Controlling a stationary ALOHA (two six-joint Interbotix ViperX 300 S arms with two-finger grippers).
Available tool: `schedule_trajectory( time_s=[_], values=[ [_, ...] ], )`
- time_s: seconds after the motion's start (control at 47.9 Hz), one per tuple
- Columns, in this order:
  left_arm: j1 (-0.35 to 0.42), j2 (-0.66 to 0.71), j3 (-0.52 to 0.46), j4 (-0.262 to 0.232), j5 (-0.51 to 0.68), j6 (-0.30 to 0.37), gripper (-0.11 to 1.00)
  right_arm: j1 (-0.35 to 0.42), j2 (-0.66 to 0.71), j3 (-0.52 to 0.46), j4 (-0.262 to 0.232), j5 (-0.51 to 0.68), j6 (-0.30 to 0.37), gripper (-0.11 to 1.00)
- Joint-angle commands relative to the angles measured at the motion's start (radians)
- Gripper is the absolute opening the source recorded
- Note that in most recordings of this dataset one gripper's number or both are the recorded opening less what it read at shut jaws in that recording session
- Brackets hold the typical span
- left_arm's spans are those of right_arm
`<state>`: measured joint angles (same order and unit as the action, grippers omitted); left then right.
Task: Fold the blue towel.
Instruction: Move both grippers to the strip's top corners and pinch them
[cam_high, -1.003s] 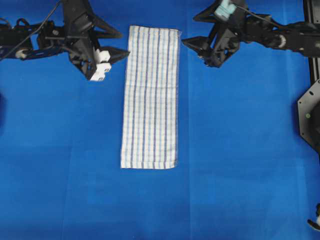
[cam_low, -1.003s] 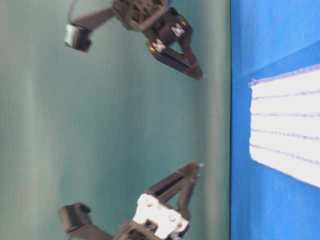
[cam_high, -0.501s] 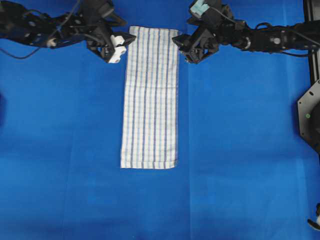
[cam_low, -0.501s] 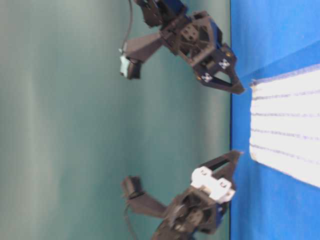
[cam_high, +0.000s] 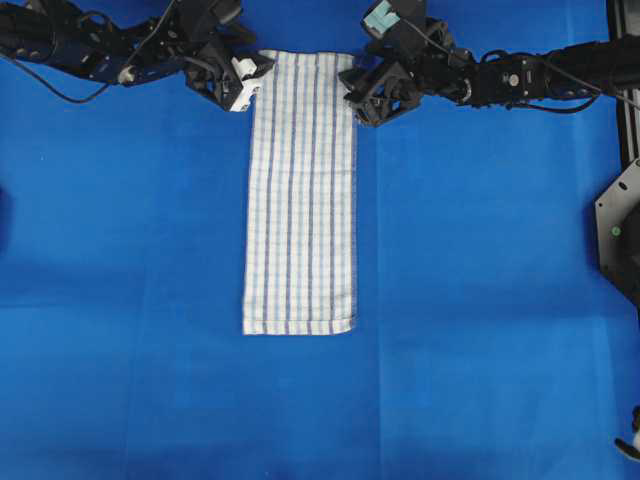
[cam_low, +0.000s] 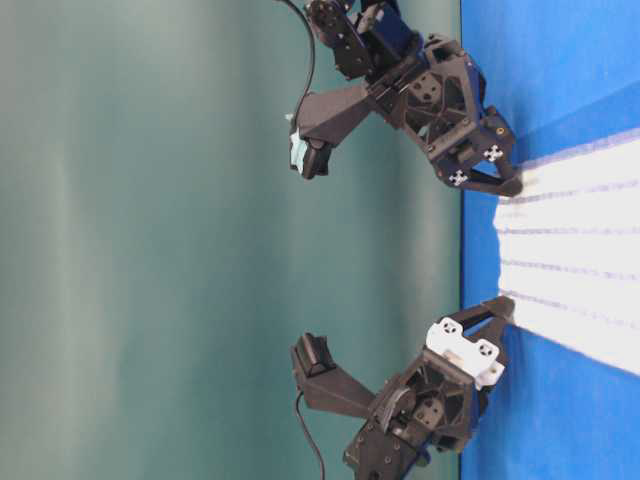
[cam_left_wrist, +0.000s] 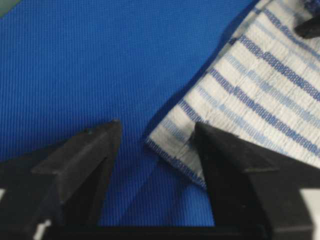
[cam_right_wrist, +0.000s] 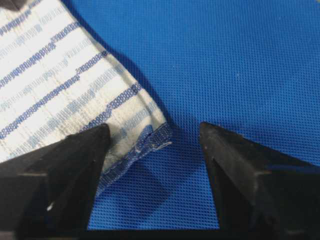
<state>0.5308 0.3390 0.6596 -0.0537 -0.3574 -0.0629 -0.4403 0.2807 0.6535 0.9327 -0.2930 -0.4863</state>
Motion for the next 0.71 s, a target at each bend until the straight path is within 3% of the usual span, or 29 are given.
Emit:
schedule_trajectory(
  time_s=[0.0, 0.23, 0.397, 0.69],
  values=[
    [-0.014, -0.005, -0.009, 0.002, 0.002, -0.002, 0.48, 0.003, -0.009, -0.014, 0.005, -0.005, -0.005, 0.73],
    [-0.023, 0.003, -0.008, 0.002, -0.011, 0.0, 0.05, 0.02, -0.009, -0.014, 0.005, 0.002, -0.008, 0.27],
    [-0.031, 0.003, -0.009, 0.002, -0.026, 0.009, 0.05, 0.025, -0.009, -0.014, 0.005, 0.002, -0.009, 0.08],
    [-0.034, -0.02, -0.014, 0.002, -0.034, 0.021, 0.05, 0.025, -0.021, -0.017, 0.005, 0.0, -0.009, 0.08]
  ],
)
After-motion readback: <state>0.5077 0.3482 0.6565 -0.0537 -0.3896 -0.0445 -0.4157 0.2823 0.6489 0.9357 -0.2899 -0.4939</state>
